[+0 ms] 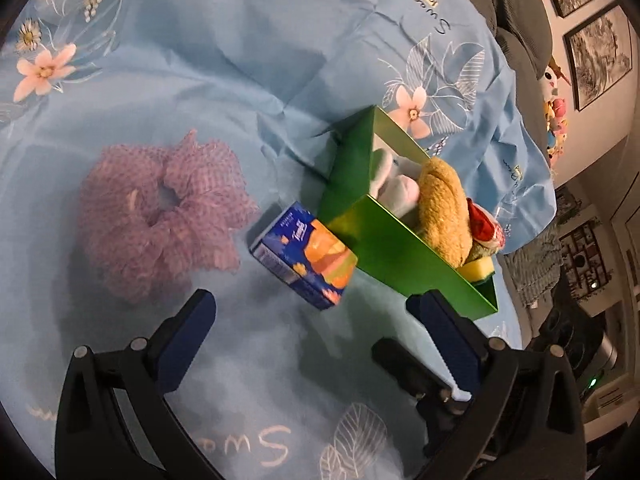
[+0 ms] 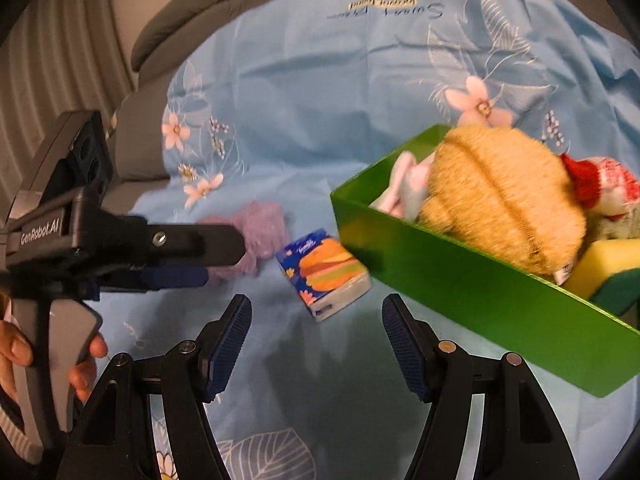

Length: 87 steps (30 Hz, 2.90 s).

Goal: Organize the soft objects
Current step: 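Move both grippers back out to the blue tissue pack, then close the left gripper on the blue tissue pack while the right gripper pinches it too, then carry the tissue pack into the green box and open both grippers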

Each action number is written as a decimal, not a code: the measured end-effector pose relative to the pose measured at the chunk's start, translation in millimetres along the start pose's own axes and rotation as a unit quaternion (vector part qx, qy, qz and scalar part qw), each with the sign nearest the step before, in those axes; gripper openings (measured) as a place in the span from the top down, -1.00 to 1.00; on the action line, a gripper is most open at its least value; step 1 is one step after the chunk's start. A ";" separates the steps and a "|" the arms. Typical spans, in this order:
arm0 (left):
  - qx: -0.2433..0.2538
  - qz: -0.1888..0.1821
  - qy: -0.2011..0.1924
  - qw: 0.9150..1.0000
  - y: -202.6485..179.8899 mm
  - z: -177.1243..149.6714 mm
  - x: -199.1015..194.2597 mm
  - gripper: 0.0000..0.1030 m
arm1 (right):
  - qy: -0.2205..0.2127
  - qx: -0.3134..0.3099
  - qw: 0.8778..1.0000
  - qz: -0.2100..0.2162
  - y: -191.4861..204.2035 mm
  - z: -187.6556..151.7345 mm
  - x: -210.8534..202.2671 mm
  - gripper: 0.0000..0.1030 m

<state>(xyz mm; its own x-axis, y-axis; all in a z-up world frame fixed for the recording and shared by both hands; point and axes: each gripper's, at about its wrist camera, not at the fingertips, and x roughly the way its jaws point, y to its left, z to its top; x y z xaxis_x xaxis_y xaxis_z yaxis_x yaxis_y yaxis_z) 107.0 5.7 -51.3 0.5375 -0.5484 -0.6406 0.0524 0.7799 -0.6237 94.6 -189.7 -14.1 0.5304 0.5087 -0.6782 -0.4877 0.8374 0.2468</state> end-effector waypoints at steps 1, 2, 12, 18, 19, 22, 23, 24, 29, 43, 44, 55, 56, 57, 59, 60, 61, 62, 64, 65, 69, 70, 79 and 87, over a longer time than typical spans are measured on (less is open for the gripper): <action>-0.006 -0.018 0.005 1.000 1.8 2.8 4.0 -0.98 | 0.004 0.003 1.000 0.000 -1.3 0.1 4.2 -0.33; -0.012 -0.047 0.012 0.999 3.1 6.2 9.1 -0.98 | 0.007 0.006 1.000 -0.001 -1.8 -0.1 6.9 -0.33; 0.007 -0.060 0.013 0.998 -0.4 32.5 36.1 -0.97 | 0.031 0.045 0.998 0.009 -8.9 2.4 34.7 -0.33; 0.008 -0.047 0.020 0.999 7.9 40.5 56.3 -0.97 | 0.036 0.048 0.998 0.011 -6.5 5.2 46.2 -0.33; 0.006 -0.045 0.022 0.999 8.9 40.4 58.5 -0.97 | 0.037 0.049 0.998 0.014 -6.2 5.9 47.9 -0.33; 0.014 -0.036 0.030 0.999 7.3 38.7 64.5 -0.95 | 0.042 0.052 0.998 0.017 -6.4 7.5 53.0 -0.33; 0.017 -0.032 0.031 0.999 6.1 37.8 65.6 -0.95 | 0.044 0.054 0.997 0.019 -7.0 7.8 54.3 -0.33; 0.018 -0.030 0.033 0.999 5.2 36.9 66.6 -0.94 | 0.047 0.057 0.997 0.021 -7.8 8.2 55.6 -0.33; 0.013 -0.007 0.029 0.999 9.0 34.9 65.5 -0.58 | 0.055 0.069 0.996 0.014 -12.9 10.3 61.0 -0.02; 0.008 0.035 0.025 0.999 18.6 24.2 49.2 0.05 | 0.054 0.056 0.997 0.009 -11.3 5.1 47.5 0.20; 0.007 0.034 0.025 0.999 17.9 22.6 47.2 0.04 | 0.054 0.053 0.997 0.009 -9.0 3.5 46.5 0.20; 0.074 0.016 -0.010 0.997 -35.6 4.4 11.0 0.04 | -0.011 0.036 0.999 0.013 -6.1 -1.2 -15.0 0.21; 0.082 0.017 -0.015 0.996 -41.4 3.2 8.6 0.03 | -0.017 0.035 0.999 0.014 -5.5 -0.3 -18.5 0.21; 0.089 0.018 -0.020 0.996 -48.0 2.2 6.6 0.03 | -0.024 0.033 0.999 0.015 -5.8 0.8 -24.7 0.21; 0.102 0.019 -0.026 0.994 -59.1 2.4 6.0 0.02 | -0.037 0.029 0.999 0.015 -8.5 3.5 -33.3 0.21; 0.105 0.020 -0.027 0.994 -64.3 3.5 7.4 0.02 | -0.044 0.030 0.998 0.015 -11.0 5.1 -37.9 0.21; 0.108 0.020 -0.026 0.994 -68.9 5.4 9.8 0.01 | -0.050 0.035 0.998 0.015 -14.7 6.9 -42.3 0.21; 0.111 0.021 -0.024 0.993 -73.3 7.1 12.0 0.01 | -0.054 0.040 0.998 0.016 -16.6 9.2 -42.3 0.21; 0.121 0.025 -0.022 0.992 -85.7 11.3 17.1 0.01 | -0.062 0.050 0.997 0.016 -23.1 11.7 -47.6 0.21; 0.127 0.025 -0.023 0.991 -92.4 13.8 19.4 0.01 | -0.068 0.054 0.996 0.014 -26.6 13.8 -50.3 0.21; 0.147 0.026 -0.024 0.988 -116.8 21.5 24.9 0.01 | -0.094 0.072 0.993 0.009 -40.6 19.8 -63.7 0.21; 0.154 0.027 -0.024 0.987 -122.8 23.0 26.8 0.01 | -0.101 0.079 0.992 0.009 -45.5 21.1 -66.6 0.21; 0.218 0.033 -0.014 0.975 -181.3 31.0 62.0 0.00 | -0.145 0.134 0.980 -0.003 -91.3 23.4 -89.7 0.21; 0.238 0.041 0.002 0.970 -204.2 34.1 95.3 -0.01 | -0.151 0.172 0.973 -0.016 -125.8 19.5 -93.4 0.21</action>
<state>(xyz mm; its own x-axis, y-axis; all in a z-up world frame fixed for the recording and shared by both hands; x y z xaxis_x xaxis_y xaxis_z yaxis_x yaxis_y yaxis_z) 176.2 -195.6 30.3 0.5539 -0.4784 -0.6814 0.3920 0.8719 -0.2935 119.9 -338.7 31.7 0.7461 0.4741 -0.4675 -0.2345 0.8443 0.4819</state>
